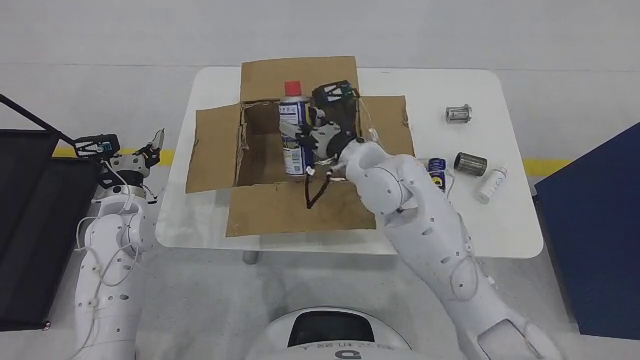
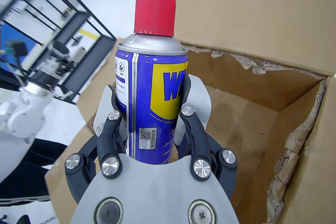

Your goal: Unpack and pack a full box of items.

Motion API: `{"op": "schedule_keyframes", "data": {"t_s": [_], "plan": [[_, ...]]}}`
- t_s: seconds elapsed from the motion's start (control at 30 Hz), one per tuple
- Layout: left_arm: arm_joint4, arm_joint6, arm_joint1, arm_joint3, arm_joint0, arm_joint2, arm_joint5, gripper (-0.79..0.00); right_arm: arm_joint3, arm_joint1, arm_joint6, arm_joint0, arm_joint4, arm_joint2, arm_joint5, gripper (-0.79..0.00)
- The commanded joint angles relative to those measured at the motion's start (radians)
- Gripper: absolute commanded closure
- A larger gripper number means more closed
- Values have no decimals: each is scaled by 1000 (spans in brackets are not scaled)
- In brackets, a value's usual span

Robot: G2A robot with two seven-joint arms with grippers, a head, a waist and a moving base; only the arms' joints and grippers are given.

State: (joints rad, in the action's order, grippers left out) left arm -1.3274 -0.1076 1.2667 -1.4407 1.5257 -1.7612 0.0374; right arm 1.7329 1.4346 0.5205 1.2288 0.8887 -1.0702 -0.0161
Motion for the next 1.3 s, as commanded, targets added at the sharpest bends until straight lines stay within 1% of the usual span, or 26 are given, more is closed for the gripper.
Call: {"op": "schedule_keyframes", "data": {"t_s": [0.0, 0.17, 0.37, 0.47, 0.53, 0.8, 0.87, 0.9, 0.97, 1.03, 1.1, 1.17, 1.27], "plan": [[0, 0, 0, 0, 0, 0, 0, -785, 41, -8, -75, 54, -24, -51, 44, 0], [0, 0, 0, 0, 0, 0, 0, -785, 126, -27, -242, 182, -98, -187, 147, 0], [0, 0, 0, 0, 0, 0, 0, -785, 209, -41, -424, 321, -144, -315, 220, 0], [0, 0, 0, 0, 0, 0, 0, -785, 239, -45, -491, 384, -173, -364, 241, 0], [0, 0, 0, 0, 0, 0, 0, -785, 251, -46, -509, 414, -234, -384, 262, 0], [0, 0, 0, 0, 0, 0, 0, -785, 253, -46, -512, 418, -248, -386, 269, 0], [0, 0, 0, 0, 0, 0, 0, -785, 227, -47, -480, 407, -211, -369, 232, 0], [0, 0, 0, 0, 0, 0, 0, -785, 203, -45, -476, 392, -231, -367, 205, 0], [0, 0, 0, 0, 0, 0, 0, -785, 148, -42, -485, 351, -339, -408, 132, 0], [0, 0, 0, 0, 0, 0, 0, -785, 80, -43, -460, 308, -464, -480, 65, 0], [0, 0, 0, 0, 0, 0, 0, -785, 11, -47, -442, 267, -540, -550, 9, 0], [0, 0, 0, 0, 0, 0, 0, -785, -43, -52, -429, 242, -595, -613, -11, 0], [0, 0, 0, 0, 0, 0, 0, -785, -89, -59, -411, 236, -657, -691, -19, 0]]}}
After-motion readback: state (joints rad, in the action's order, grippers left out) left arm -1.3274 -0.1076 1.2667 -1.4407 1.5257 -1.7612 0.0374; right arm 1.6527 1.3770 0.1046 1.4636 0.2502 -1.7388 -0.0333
